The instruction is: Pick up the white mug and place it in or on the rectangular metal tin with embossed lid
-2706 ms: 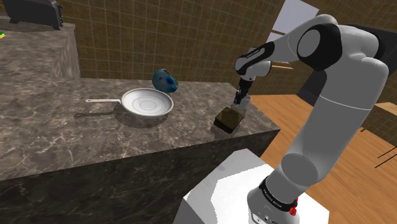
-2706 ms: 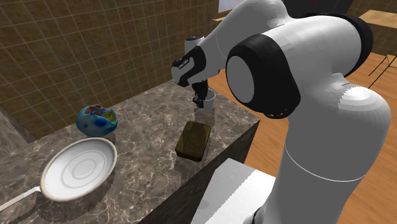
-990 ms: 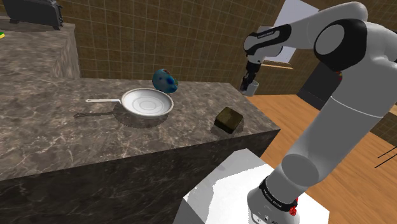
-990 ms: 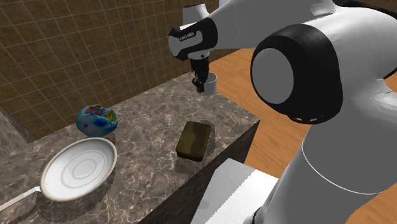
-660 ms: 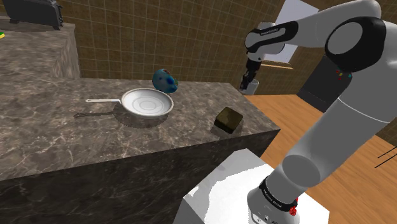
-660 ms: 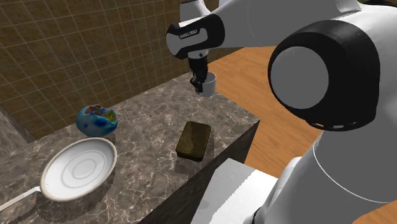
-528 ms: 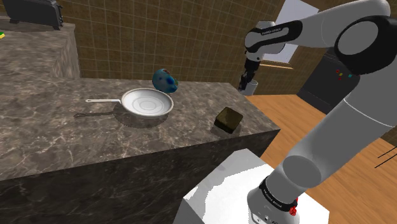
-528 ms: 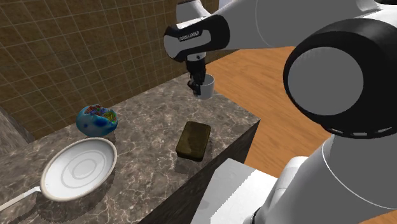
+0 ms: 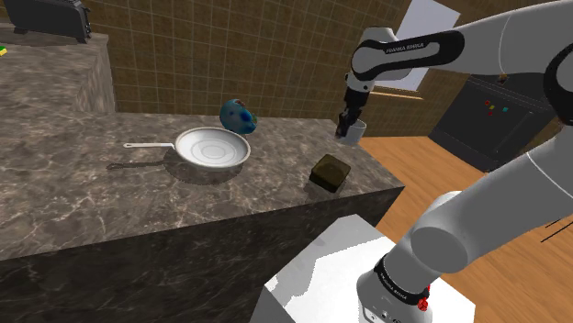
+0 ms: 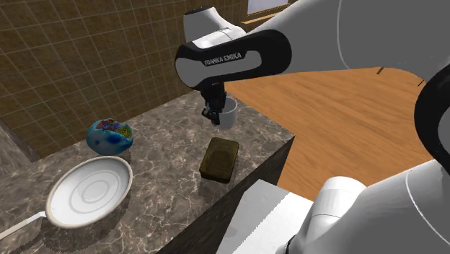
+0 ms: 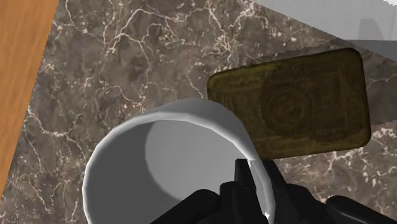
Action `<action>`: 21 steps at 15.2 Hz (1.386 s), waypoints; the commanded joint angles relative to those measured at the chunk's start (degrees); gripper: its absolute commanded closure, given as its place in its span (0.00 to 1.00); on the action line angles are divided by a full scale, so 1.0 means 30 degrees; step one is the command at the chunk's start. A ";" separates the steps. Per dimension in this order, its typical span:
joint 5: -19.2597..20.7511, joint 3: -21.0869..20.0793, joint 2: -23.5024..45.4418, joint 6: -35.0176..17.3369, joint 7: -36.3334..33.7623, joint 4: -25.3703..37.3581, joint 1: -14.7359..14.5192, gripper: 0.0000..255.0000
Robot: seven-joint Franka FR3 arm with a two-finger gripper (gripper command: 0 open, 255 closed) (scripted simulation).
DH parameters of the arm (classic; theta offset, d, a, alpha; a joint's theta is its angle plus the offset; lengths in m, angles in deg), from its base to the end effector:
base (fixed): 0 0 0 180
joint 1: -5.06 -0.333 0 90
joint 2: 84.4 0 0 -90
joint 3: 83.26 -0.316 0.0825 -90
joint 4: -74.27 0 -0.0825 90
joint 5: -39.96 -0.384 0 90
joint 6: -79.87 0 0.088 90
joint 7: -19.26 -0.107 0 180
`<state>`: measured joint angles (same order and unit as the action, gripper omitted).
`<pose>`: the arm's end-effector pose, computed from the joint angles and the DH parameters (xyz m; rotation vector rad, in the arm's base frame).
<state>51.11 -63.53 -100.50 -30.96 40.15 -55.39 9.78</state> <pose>0.4127 -0.2093 0.4627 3.0814 0.0434 -0.1352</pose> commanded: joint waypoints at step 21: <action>-0.0066 -0.1914 -0.1388 -0.3380 -0.3464 -0.5153 -0.0898 1.00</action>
<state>50.90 -69.37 -105.20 -40.04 29.82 -70.37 7.10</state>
